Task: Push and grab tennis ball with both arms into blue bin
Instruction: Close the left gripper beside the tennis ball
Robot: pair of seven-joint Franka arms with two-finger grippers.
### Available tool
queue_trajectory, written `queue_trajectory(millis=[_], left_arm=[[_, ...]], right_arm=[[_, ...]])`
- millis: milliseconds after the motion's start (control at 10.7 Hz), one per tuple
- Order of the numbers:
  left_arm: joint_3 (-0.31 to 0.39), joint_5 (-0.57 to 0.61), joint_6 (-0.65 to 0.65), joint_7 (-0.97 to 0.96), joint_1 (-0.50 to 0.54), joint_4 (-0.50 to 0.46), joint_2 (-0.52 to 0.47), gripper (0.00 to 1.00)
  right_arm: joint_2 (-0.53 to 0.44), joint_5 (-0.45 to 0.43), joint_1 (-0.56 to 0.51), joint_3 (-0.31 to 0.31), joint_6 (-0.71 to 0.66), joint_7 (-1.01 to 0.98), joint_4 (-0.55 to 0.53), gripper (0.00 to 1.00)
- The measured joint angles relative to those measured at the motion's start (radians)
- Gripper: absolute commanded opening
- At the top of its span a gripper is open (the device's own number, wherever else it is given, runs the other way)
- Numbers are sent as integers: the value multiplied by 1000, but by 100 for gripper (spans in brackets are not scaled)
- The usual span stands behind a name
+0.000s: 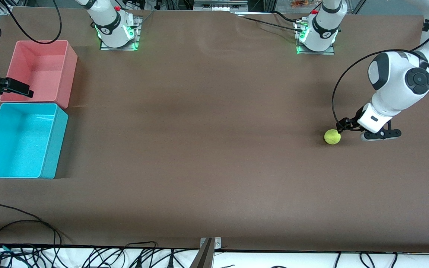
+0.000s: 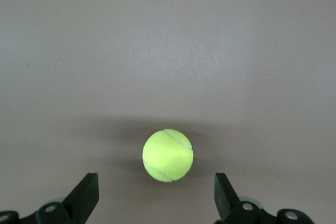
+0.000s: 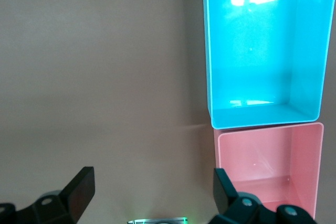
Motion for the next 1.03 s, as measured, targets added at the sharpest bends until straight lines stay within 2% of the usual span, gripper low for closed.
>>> queue_trajectory(millis=[93,187,373,560,653,1026], left_arm=[[0,0,24,0,0,0,22,92],[0,0,42,0,0,-1,41,85],[0,0,61,1,-1,-1,68,49],[0,0,62,1,-1,-1,73,6],[-1,0,62,18,-2,-1,74,0],[1,5,56,374,1,-3,84,0]], right_arm=[[0,0,0,0,0,0,0,100],[0,0,0,0,0,0,0,100],[0,0,0,0,0,0,0,100],[0,0,0,0,0,0,0,100],[0,0,0,0,0,0,0,100],[0,0,0,0,0,0,0,100]])
